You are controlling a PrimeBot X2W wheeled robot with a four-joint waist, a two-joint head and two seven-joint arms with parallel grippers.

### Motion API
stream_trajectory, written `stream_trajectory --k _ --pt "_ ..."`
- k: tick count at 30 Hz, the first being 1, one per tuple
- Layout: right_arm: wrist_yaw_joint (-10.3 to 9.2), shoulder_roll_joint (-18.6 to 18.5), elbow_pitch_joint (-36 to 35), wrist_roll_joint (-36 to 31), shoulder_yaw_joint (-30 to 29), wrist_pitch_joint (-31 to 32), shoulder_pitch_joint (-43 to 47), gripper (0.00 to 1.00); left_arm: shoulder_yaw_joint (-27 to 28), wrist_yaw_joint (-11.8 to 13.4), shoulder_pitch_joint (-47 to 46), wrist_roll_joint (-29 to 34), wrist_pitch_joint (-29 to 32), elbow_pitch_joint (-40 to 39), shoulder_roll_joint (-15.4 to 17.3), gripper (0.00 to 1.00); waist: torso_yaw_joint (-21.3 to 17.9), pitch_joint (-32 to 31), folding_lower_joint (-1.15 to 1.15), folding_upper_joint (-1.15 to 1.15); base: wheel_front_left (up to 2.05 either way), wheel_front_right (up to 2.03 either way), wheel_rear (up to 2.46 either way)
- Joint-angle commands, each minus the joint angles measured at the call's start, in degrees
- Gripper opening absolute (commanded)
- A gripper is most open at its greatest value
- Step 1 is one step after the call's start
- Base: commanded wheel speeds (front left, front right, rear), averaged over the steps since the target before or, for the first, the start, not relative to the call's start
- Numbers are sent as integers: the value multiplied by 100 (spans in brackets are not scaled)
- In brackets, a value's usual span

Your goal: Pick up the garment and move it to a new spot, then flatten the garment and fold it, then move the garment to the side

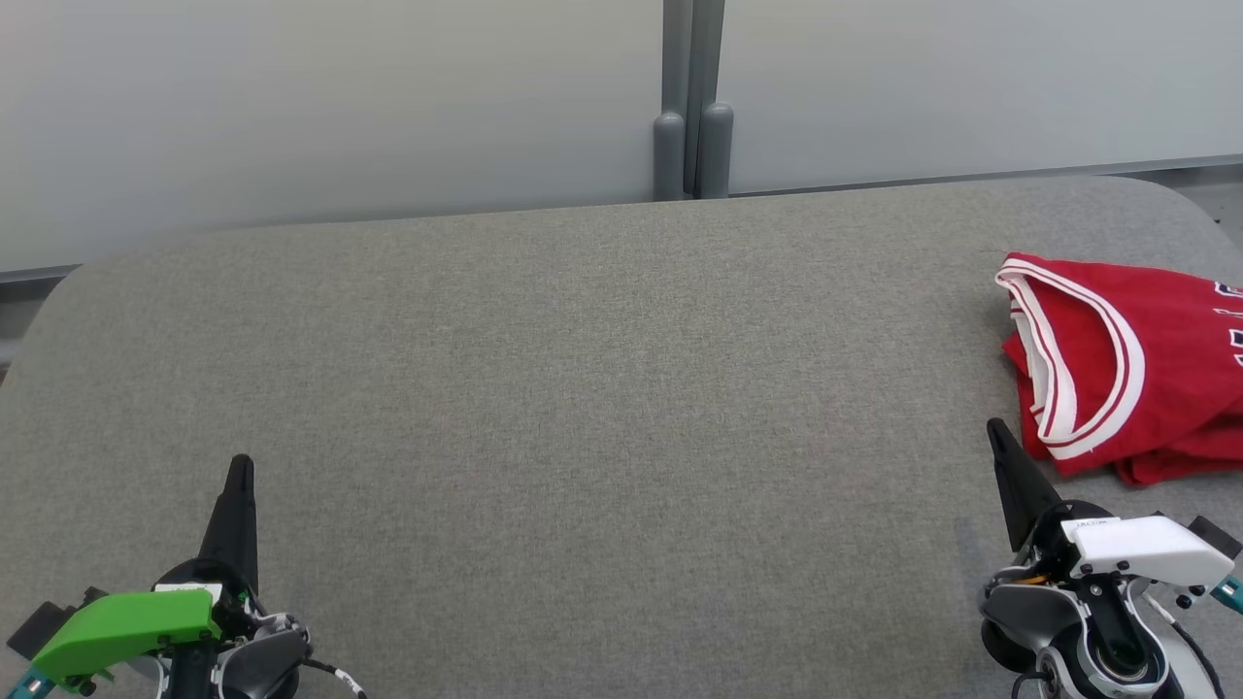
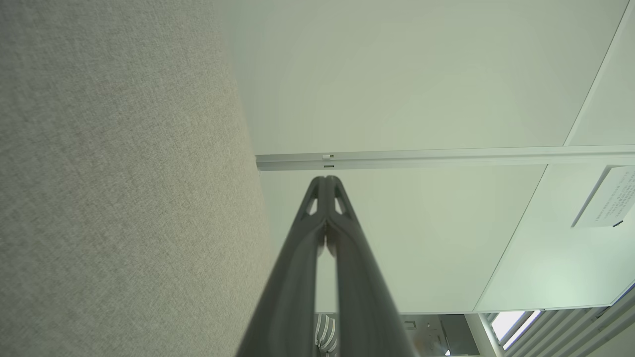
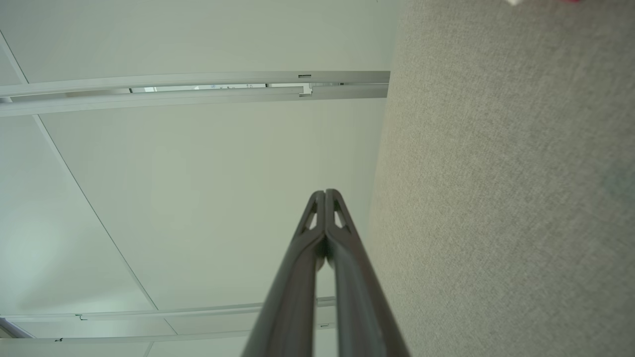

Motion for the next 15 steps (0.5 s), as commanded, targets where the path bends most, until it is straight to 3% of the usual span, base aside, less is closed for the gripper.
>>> stream_trajectory --k 1,15 --pt "2 -29 -22 38 2 19 -69 0 19 -20 -65 -3 22 -22 3 0 0 0 0 42 0 0 0" --pt "2 -29 -22 38 3 19 -67 0 18 -20 -64 -3 22 -23 3 0 0 0 0 42 0 0 0"
